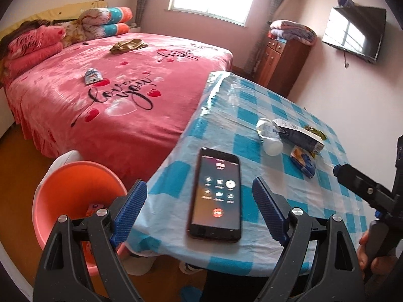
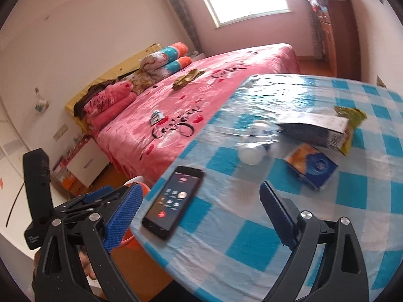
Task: Collect trash
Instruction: 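Move both tools back over the table toward the remaining trash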
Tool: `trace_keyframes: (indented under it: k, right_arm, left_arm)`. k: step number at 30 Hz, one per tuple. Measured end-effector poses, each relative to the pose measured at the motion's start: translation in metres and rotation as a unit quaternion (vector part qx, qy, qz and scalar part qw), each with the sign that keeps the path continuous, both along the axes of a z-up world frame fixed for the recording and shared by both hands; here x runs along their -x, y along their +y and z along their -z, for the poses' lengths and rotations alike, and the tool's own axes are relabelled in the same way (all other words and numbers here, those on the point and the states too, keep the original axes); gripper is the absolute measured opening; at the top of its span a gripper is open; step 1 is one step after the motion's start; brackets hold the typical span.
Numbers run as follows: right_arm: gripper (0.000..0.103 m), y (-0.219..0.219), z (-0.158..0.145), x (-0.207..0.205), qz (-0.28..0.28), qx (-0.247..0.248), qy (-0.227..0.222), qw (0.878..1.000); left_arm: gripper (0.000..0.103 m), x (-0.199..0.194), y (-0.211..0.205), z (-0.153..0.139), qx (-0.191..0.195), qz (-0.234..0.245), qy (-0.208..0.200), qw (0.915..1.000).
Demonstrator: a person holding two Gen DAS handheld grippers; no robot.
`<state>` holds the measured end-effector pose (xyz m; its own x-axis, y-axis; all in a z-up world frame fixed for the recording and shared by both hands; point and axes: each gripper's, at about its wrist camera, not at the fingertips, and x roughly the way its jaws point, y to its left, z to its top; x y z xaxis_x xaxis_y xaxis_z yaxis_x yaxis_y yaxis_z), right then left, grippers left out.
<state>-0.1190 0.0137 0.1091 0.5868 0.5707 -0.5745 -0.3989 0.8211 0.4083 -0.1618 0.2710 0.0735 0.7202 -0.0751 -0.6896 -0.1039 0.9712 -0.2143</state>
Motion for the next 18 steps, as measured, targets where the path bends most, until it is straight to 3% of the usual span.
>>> trace_keyframes:
  k: [10,18]
  right_arm:
    - [0.093,-0.082,0.029,-0.023,0.074,-0.029,0.011,0.997]
    - [0.093,-0.121,0.051,-0.04,0.087,-0.023,0.018,0.996]
  left_arm:
    - [0.086,-0.033,-0.061,-0.007,-0.042,0.05,0.013,0.9978]
    - [0.086,-0.08,-0.118,0.004,-0.074,0.097,0.038,0.9918]
